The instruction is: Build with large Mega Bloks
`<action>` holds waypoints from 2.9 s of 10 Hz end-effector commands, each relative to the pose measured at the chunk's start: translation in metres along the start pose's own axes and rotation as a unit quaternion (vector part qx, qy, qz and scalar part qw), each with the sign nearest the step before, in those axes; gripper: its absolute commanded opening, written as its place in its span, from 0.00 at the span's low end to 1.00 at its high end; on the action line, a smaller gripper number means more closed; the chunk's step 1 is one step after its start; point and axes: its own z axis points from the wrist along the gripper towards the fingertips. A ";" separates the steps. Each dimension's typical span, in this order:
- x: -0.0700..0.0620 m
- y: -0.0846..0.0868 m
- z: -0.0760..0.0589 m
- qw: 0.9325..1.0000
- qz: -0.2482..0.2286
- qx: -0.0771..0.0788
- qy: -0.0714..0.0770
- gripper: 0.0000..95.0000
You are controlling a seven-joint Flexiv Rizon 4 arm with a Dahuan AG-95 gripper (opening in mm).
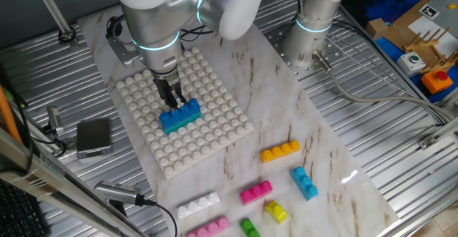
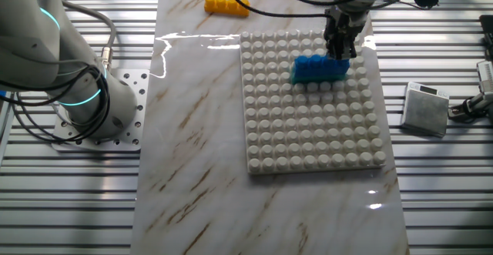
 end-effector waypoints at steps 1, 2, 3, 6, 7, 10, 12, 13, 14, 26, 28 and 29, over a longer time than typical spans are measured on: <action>0.000 0.000 0.000 1.000 0.000 0.001 0.001 0.00; 0.000 0.000 0.003 1.000 0.000 0.001 0.001 0.00; 0.000 0.000 0.007 1.000 0.000 0.001 0.001 0.00; -0.002 0.002 0.011 1.000 0.000 0.001 0.000 0.00; -0.001 0.002 0.012 1.000 -0.001 0.003 -0.001 0.00; 0.003 0.001 0.019 1.000 -0.003 0.003 -0.005 0.00; 0.004 0.002 0.015 1.000 -0.002 0.003 -0.004 0.00; 0.005 0.003 0.013 1.000 -0.002 0.004 -0.003 0.00; 0.007 0.002 0.008 1.000 -0.004 0.005 -0.002 0.00; 0.039 0.004 0.005 1.000 -0.005 0.003 -0.002 0.00; 0.039 0.001 0.013 1.000 -0.009 0.001 -0.002 0.00; 0.040 0.001 0.014 1.000 -0.008 -0.002 -0.002 0.00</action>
